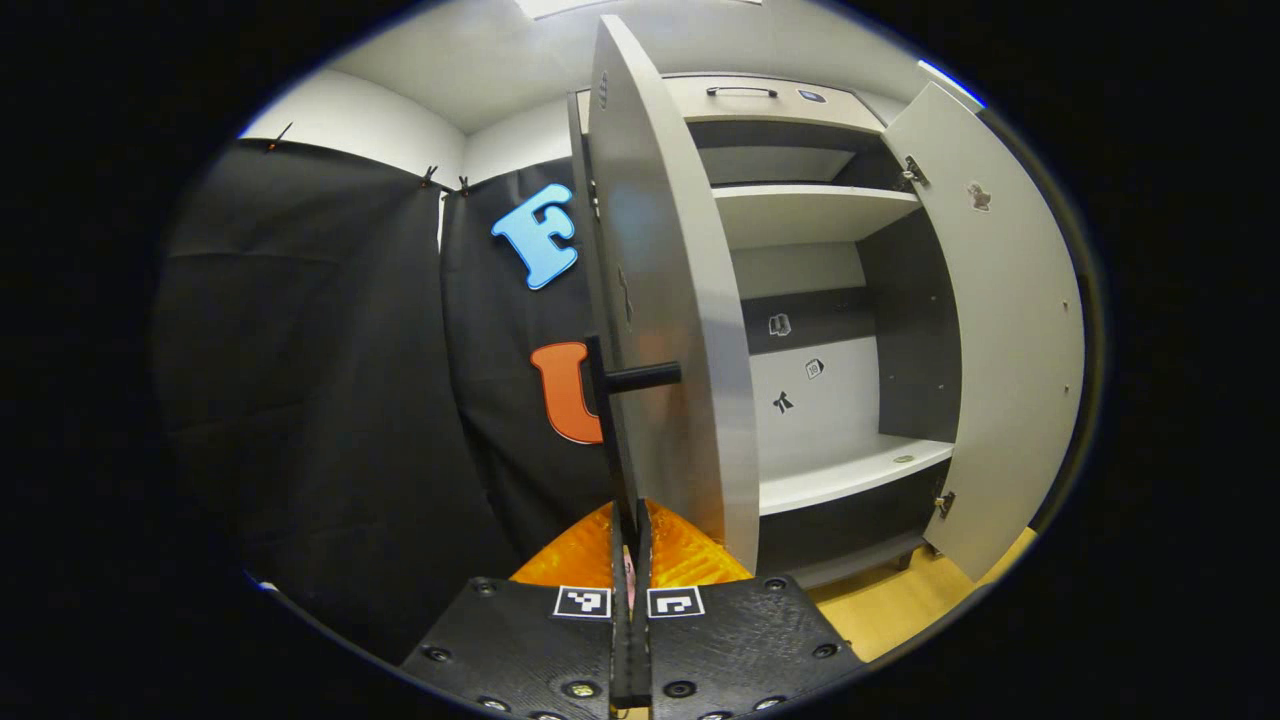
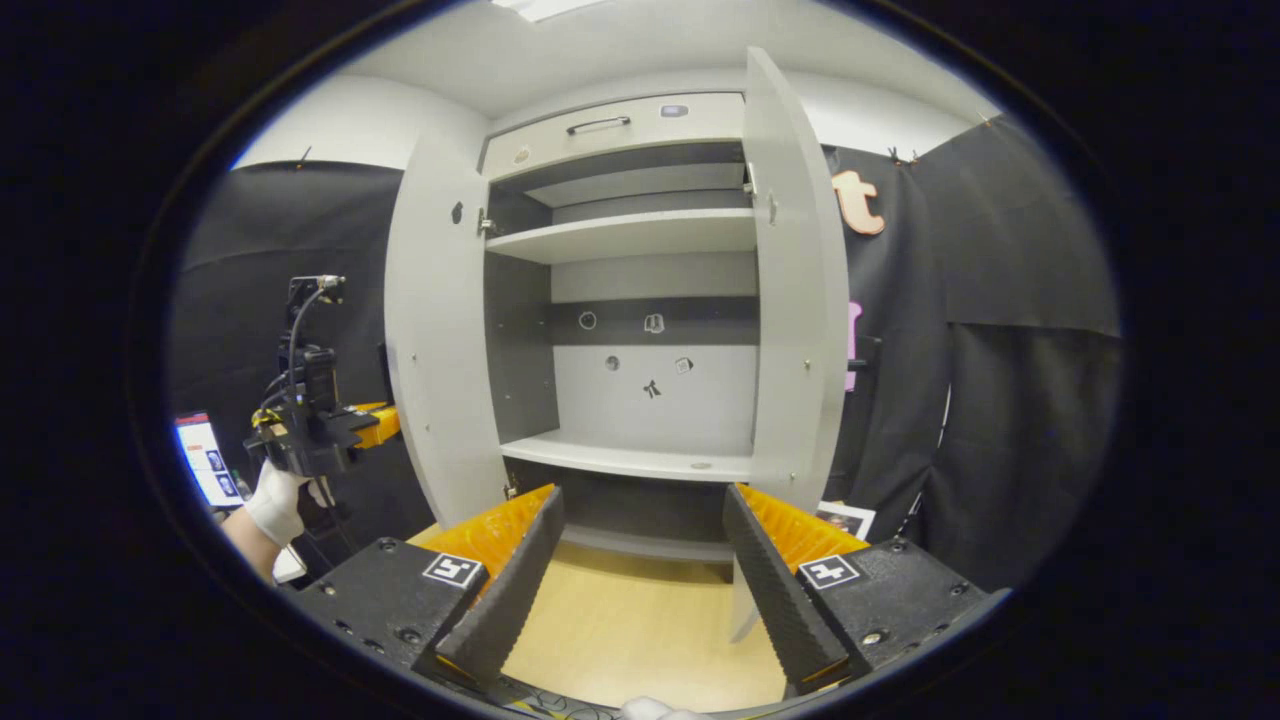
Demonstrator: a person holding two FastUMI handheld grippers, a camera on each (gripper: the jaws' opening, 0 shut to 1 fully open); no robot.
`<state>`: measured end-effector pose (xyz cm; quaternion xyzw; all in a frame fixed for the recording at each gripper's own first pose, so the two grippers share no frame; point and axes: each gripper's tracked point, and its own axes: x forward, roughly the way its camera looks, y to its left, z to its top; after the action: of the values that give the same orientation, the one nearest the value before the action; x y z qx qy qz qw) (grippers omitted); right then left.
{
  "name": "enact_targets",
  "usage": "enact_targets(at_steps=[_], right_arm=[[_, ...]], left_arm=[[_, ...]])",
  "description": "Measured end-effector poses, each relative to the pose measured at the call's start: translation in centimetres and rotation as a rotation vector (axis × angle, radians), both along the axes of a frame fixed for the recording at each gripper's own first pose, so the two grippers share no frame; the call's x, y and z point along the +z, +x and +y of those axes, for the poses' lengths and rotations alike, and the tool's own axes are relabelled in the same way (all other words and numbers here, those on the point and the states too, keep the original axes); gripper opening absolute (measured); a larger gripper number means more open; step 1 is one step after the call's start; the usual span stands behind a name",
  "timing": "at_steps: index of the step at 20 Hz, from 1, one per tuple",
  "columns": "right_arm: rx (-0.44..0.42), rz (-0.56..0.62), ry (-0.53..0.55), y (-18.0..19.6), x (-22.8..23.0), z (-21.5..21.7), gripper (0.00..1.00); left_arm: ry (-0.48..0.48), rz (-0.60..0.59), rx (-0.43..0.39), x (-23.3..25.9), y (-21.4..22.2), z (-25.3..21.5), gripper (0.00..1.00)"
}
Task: Open the right door of the double-door shoe cabinet with the right hand, and open the left door with the left hand.
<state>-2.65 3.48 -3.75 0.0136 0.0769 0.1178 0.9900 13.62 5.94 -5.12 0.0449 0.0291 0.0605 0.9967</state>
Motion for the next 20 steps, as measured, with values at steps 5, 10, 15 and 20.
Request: enact_targets(at_steps=[5,10,15,20], right_arm=[[0.016,0.010,0.003,0.3,-0.3,1.6,1.00],[0.022,0.009,-0.003,0.6,0.0,2.9,1.00],[0.012,0.008,-0.009,0.5,0.1,3.4,1.00],[0.019,0.008,-0.015,0.4,0.1,4.2,1.00]], left_arm=[[-0.042,0.005,0.011,-0.3,-0.5,2.9,0.00],[-0.056,0.000,-0.018,-0.6,-0.5,4.3,0.00],[-0.086,-0.002,-0.042,-0.8,-0.3,5.6,0.00],[-0.032,0.002,-0.054,-0.9,-0.8,5.9,0.00]])
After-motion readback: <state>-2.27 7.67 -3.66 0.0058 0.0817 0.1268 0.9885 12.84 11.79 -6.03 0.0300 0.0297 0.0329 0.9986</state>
